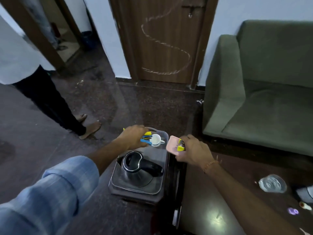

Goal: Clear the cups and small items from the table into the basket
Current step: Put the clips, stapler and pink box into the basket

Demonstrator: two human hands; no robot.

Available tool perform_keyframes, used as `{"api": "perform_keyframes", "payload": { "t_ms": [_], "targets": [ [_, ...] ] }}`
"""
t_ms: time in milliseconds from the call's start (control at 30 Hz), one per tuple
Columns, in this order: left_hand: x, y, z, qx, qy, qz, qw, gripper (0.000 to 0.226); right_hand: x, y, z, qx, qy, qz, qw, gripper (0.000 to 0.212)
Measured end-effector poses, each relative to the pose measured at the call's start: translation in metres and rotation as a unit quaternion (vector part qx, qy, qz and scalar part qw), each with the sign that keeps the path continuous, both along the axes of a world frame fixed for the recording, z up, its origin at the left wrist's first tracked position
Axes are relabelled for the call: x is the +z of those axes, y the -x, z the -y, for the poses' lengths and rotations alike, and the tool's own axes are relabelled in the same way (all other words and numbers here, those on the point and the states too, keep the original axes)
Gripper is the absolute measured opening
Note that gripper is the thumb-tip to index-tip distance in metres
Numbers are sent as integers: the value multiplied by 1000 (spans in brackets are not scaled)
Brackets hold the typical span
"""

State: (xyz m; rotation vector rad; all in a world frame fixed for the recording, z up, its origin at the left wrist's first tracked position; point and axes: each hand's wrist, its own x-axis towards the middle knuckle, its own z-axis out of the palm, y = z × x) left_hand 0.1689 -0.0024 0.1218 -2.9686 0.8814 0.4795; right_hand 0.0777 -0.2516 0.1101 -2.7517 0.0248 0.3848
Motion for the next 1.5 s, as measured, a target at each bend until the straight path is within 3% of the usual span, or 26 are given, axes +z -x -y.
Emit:
{"api": "perform_keyframes", "payload": {
  "t_ms": [200,434,767,968,1168,1502],
  "targets": [
    [-19,11,-37,83,-13,-12,996,54,-16,-32,-37,56,-1,-40,998,67],
    [-53,-1,-61,118,-4,-39,992,48,-53,-52,-65,45,18,-78,996,60],
    [-124,-47,-82,111,-25,-106,988,46,-123,-89,-109,45,79,-125,988,62],
    [-182,-61,-84,79,-32,-174,981,52,-168,-105,-129,68,135,-152,977,47],
    [-229,-66,-74,57,-21,-188,980,45,-205,-112,-132,91,171,-152,969,35],
    [-250,-81,-73,42,28,-228,972,53,-215,-102,-131,78,162,-134,975,40]
  ]
}}
